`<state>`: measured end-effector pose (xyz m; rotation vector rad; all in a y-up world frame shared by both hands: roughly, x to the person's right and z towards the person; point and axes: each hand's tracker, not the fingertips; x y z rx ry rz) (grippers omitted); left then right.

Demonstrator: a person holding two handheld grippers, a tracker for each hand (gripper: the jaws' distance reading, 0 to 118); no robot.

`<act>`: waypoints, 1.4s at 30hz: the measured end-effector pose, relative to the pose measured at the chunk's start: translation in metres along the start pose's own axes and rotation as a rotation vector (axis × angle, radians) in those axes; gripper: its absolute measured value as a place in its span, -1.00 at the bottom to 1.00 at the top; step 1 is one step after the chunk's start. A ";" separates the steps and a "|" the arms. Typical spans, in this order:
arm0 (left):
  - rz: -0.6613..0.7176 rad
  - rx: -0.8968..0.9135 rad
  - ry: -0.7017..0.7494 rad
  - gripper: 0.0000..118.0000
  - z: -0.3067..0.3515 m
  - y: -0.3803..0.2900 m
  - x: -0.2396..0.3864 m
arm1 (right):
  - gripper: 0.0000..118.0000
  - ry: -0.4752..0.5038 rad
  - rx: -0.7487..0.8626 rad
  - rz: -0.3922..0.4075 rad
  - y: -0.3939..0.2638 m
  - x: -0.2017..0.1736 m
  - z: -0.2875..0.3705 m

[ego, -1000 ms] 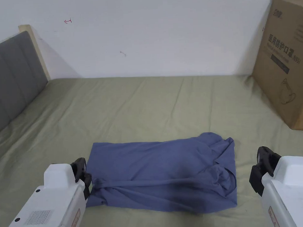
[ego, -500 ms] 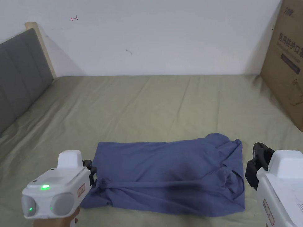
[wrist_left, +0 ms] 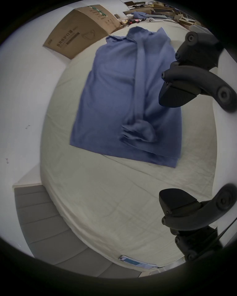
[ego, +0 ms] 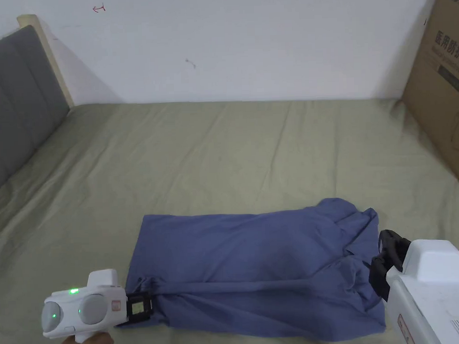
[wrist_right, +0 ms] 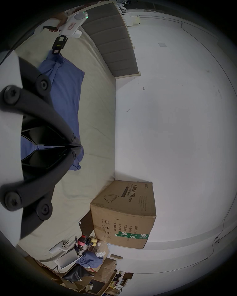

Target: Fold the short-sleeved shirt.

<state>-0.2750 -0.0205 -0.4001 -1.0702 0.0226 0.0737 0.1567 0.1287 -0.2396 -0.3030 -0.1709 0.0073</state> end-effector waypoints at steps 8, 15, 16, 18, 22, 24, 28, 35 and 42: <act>-0.030 0.024 -0.046 -0.91 -0.015 -0.021 0.003 | -1.00 -0.008 -0.056 0.011 -0.014 0.004 -0.011; -0.077 0.084 -0.078 -0.93 0.016 -0.015 0.013 | -0.26 -0.024 -0.332 -0.045 -0.051 0.026 -0.053; -0.075 0.093 -0.083 -0.93 0.021 -0.014 0.013 | 0.16 -0.028 -0.394 -0.040 -0.059 0.028 -0.062; -0.066 0.114 -0.094 -0.93 0.030 -0.010 0.012 | 0.54 -0.007 -0.463 -0.075 -0.080 0.033 -0.080; -0.067 0.128 -0.103 -0.93 0.036 -0.005 0.011 | 0.54 -0.039 -0.596 -0.121 -0.112 0.036 -0.105; -0.062 0.124 -0.108 -0.93 0.033 -0.005 0.010 | 0.46 -0.036 -0.660 -0.141 -0.125 0.037 -0.116; -0.049 0.113 -0.110 -0.93 0.029 -0.007 0.007 | -0.56 0.009 -0.689 -0.168 -0.140 0.039 -0.129; -0.001 0.094 -0.135 -0.93 0.030 -0.015 -0.008 | -0.93 0.018 -0.615 -0.130 -0.126 0.046 -0.109; 0.080 0.095 -0.191 -0.93 0.048 -0.032 -0.030 | -0.93 0.005 -0.510 -0.104 -0.101 0.058 -0.051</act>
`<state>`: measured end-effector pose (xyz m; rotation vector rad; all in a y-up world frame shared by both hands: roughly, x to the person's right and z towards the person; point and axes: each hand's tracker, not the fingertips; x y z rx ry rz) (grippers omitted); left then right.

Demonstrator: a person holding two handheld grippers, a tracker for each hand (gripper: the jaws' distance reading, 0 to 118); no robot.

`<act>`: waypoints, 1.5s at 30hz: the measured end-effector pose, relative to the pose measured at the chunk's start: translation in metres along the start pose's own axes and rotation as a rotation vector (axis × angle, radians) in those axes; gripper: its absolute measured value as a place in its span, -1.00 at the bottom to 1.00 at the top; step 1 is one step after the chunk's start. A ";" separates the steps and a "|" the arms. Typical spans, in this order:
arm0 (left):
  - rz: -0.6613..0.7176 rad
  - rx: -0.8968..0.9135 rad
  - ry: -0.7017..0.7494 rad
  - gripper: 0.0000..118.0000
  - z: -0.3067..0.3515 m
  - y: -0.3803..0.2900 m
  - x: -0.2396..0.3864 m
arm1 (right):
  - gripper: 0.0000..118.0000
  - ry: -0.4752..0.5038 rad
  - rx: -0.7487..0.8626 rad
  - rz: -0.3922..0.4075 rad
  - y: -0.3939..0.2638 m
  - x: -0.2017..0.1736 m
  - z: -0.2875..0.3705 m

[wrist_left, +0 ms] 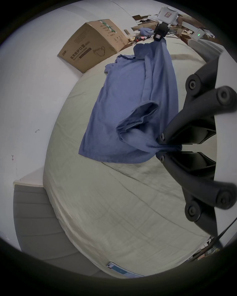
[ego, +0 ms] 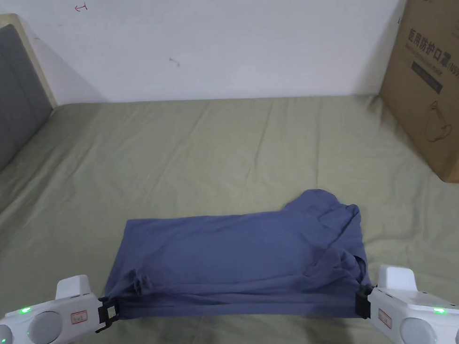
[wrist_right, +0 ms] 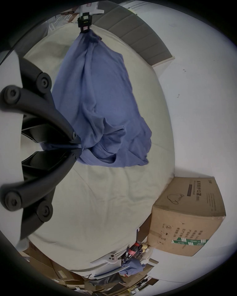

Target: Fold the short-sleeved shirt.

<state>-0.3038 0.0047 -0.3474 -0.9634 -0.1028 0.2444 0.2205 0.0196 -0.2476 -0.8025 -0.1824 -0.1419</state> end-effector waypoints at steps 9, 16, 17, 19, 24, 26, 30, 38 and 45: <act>-0.029 -0.082 0.020 -0.93 0.020 -0.069 -0.016 | -0.93 0.000 -0.071 -0.057 -0.070 0.007 0.038; 0.004 -0.127 0.055 -0.93 0.001 -0.088 -0.019 | -0.93 -0.023 -0.179 -0.076 -0.109 0.013 0.006; 0.007 -0.131 0.062 -0.93 0.000 -0.087 -0.018 | -0.93 -0.024 -0.174 -0.082 -0.110 0.013 0.007; -0.010 -0.132 0.080 -0.91 0.003 -0.085 -0.014 | -0.92 -0.029 -0.165 -0.085 -0.105 0.012 0.010; -0.041 -0.100 0.110 0.59 0.026 -0.076 0.007 | -0.27 -0.031 -0.081 -0.042 -0.080 0.003 0.036; -0.060 0.018 0.050 0.79 0.051 -0.065 0.023 | 0.59 -0.021 0.012 -0.024 -0.058 -0.002 0.057; -0.102 0.267 -0.013 0.79 0.109 -0.032 0.059 | 0.67 0.025 0.258 -0.004 -0.006 -0.017 0.112; -0.196 0.733 -0.011 0.78 0.185 0.000 0.121 | 0.65 0.023 0.609 0.086 0.045 -0.052 0.187; -0.221 0.828 -0.006 -0.86 0.185 -0.006 0.136 | -0.97 -0.038 0.695 0.130 0.043 -0.065 0.197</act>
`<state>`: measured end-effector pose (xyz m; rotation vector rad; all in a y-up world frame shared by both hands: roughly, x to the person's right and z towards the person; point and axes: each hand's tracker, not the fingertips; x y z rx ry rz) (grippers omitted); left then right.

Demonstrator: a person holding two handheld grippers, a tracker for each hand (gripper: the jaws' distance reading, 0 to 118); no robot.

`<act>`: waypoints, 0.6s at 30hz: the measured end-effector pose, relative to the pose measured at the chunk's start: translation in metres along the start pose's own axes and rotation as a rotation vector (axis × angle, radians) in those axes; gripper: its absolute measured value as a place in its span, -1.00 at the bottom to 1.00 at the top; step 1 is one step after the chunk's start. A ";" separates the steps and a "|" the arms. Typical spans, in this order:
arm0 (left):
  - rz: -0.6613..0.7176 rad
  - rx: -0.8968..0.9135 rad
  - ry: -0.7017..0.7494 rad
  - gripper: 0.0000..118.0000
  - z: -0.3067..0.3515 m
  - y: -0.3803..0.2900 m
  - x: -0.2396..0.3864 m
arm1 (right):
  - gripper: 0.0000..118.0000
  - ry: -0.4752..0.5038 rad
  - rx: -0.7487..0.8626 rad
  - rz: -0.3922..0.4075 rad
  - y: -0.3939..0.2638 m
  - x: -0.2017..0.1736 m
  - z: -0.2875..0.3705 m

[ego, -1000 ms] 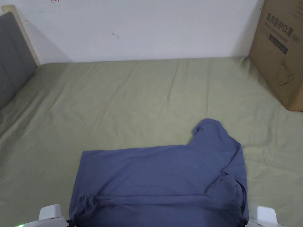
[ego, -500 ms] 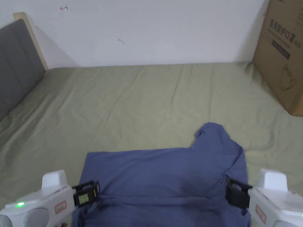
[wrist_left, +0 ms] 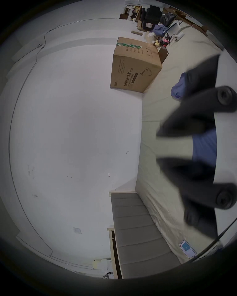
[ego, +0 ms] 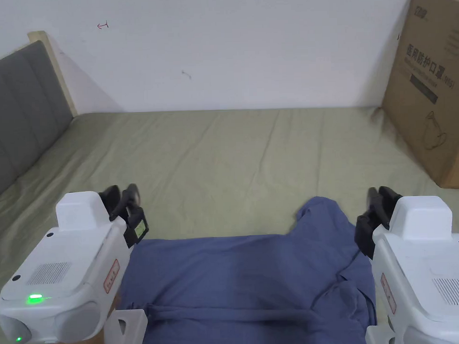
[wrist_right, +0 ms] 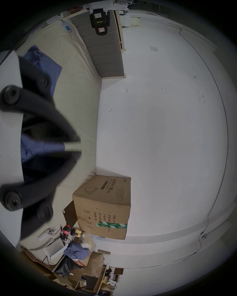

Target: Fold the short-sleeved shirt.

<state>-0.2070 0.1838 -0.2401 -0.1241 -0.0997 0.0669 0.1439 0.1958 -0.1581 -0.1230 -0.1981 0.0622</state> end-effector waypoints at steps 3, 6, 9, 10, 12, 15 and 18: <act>-0.033 -0.005 0.010 -1.00 -0.002 -0.004 0.002 | -1.00 -0.004 0.009 0.017 -0.002 -0.001 -0.003; -0.066 -0.045 -0.001 -1.00 -0.014 -0.004 0.005 | -1.00 0.001 -0.001 0.015 -0.003 0.000 -0.012; -0.060 -0.108 -0.016 -1.00 -0.037 -0.007 0.001 | -1.00 0.003 -0.010 0.008 -0.002 -0.002 -0.023; -0.059 -0.140 -0.016 -1.00 -0.048 -0.008 -0.001 | -1.00 0.004 -0.013 0.009 -0.003 -0.002 -0.030; -0.046 -0.200 -0.022 -1.00 -0.077 -0.013 -0.008 | -1.00 0.009 -0.023 0.008 -0.003 -0.003 -0.042; -0.024 -0.330 -0.033 -1.00 -0.130 -0.026 -0.024 | -1.00 0.013 -0.039 0.007 -0.005 -0.006 -0.063; 0.009 -0.461 -0.055 -1.00 -0.187 -0.042 -0.042 | -1.00 0.012 -0.063 0.007 -0.012 -0.009 -0.084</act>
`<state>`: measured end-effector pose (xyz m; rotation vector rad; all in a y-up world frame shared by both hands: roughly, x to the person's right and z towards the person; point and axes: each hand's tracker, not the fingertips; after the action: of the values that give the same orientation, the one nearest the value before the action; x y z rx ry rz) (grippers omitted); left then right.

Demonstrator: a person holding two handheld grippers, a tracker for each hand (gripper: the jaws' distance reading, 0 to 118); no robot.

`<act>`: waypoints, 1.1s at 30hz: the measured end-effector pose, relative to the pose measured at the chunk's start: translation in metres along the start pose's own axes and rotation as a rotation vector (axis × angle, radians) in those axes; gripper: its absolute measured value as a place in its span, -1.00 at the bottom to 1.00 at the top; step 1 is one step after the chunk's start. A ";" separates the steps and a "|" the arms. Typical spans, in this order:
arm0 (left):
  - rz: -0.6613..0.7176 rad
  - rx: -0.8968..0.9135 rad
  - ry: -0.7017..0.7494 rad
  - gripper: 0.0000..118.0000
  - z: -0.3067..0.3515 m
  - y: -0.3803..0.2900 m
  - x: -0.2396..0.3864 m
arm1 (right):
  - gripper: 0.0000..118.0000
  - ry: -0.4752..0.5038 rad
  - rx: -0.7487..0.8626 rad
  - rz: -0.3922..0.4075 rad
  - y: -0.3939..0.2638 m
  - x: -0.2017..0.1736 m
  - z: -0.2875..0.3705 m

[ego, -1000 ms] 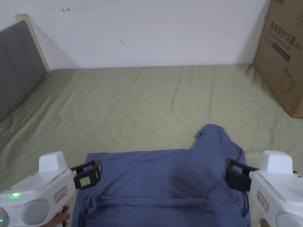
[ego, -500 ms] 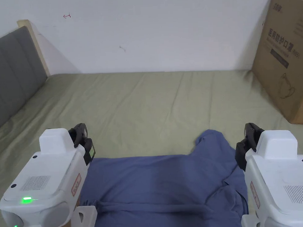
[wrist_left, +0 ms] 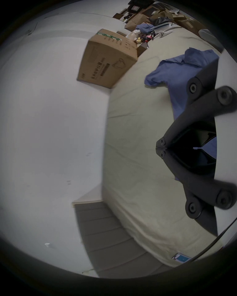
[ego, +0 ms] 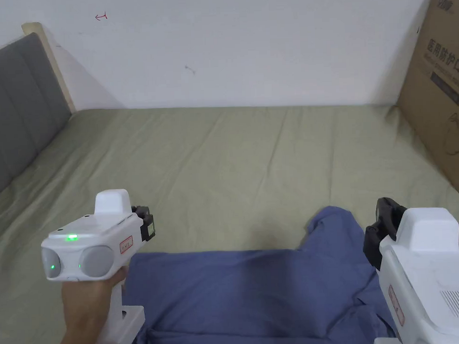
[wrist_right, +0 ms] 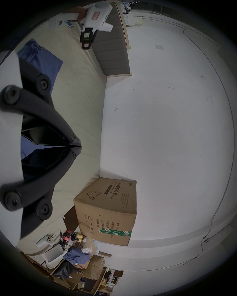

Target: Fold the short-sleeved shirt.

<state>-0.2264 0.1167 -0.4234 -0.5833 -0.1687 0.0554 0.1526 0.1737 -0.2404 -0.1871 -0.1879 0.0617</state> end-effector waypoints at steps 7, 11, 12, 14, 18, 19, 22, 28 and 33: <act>-0.025 -0.268 0.034 -1.00 -0.104 -0.008 -0.034 | -1.00 -0.003 -0.070 -0.005 -0.015 -0.004 -0.050; 0.003 -0.389 0.067 0.08 -0.141 -0.024 -0.049 | -0.99 -0.003 -0.104 -0.001 -0.024 -0.006 -0.073; 0.023 -0.438 0.066 0.45 -0.149 -0.029 -0.052 | -1.00 -0.004 -0.112 -0.001 -0.027 -0.006 -0.077; 0.064 -0.520 0.091 0.74 -0.165 -0.040 -0.059 | -0.99 -0.008 -0.127 0.002 -0.032 -0.007 -0.086; 0.074 -0.513 0.110 0.66 -0.183 -0.061 -0.062 | -0.99 -0.006 -0.168 -0.027 -0.043 -0.007 -0.098; 0.067 -0.532 0.118 0.46 -0.187 -0.065 -0.062 | -0.99 -0.006 -0.174 -0.032 -0.046 -0.007 -0.100; 0.069 -0.530 0.119 0.07 -0.192 -0.074 -0.062 | -0.99 -0.018 -0.190 -0.030 -0.052 -0.006 -0.100; 0.060 -0.460 0.043 -0.97 -0.180 -0.067 -0.056 | -0.99 -0.015 -0.234 -0.063 -0.063 0.014 -0.109; 0.002 -0.360 0.038 -0.98 -0.153 -0.052 -0.046 | -0.75 -0.038 -0.373 -0.081 -0.074 0.048 -0.163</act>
<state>-0.2448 -0.0140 -0.5270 -0.9434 -0.1420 0.0152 0.2339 0.0758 -0.3746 -0.5502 -0.2443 -0.0515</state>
